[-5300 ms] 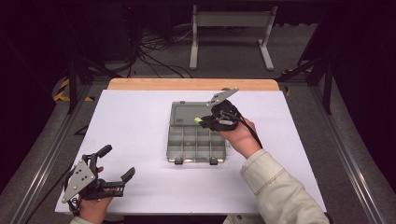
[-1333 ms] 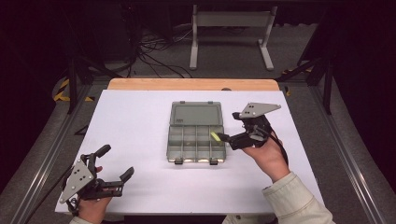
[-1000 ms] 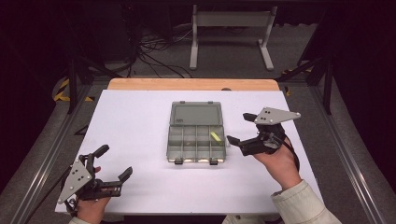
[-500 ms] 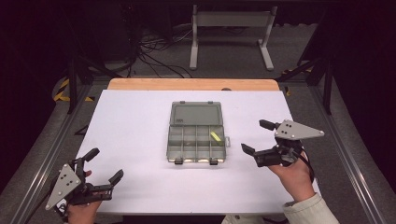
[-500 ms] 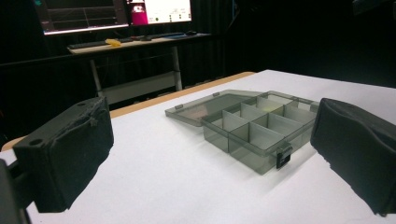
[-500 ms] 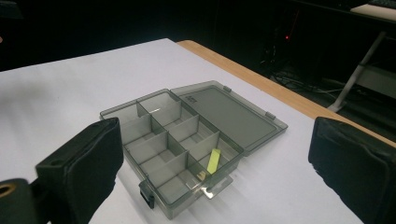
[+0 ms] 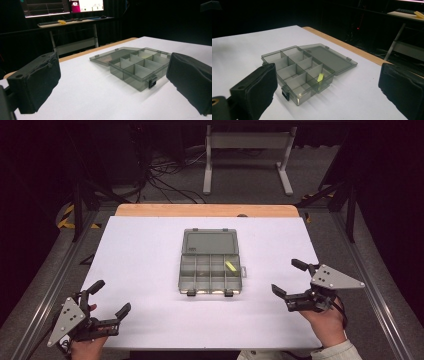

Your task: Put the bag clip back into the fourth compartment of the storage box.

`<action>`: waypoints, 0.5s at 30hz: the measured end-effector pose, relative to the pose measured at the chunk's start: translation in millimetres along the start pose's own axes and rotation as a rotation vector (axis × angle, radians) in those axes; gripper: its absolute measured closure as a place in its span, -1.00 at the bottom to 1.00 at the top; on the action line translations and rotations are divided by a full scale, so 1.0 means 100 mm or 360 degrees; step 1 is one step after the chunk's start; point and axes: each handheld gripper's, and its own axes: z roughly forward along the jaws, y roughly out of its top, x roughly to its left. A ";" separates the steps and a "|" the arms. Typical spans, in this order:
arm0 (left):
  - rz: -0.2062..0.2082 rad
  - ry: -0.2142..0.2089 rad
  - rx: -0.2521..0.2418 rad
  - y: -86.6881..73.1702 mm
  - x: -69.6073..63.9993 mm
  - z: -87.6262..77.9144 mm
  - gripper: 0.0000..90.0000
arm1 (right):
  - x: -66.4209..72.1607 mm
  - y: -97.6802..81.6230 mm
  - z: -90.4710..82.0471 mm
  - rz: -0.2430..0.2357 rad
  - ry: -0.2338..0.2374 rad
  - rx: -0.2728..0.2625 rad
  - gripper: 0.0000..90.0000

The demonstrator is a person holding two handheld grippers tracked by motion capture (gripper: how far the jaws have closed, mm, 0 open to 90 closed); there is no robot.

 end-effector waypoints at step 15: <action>0.0014 0.0005 0.0007 -0.01 0.00 -0.02 -1.00 | -0.05 -0.38 -0.11 0.0021 -0.0060 -0.0052 -0.94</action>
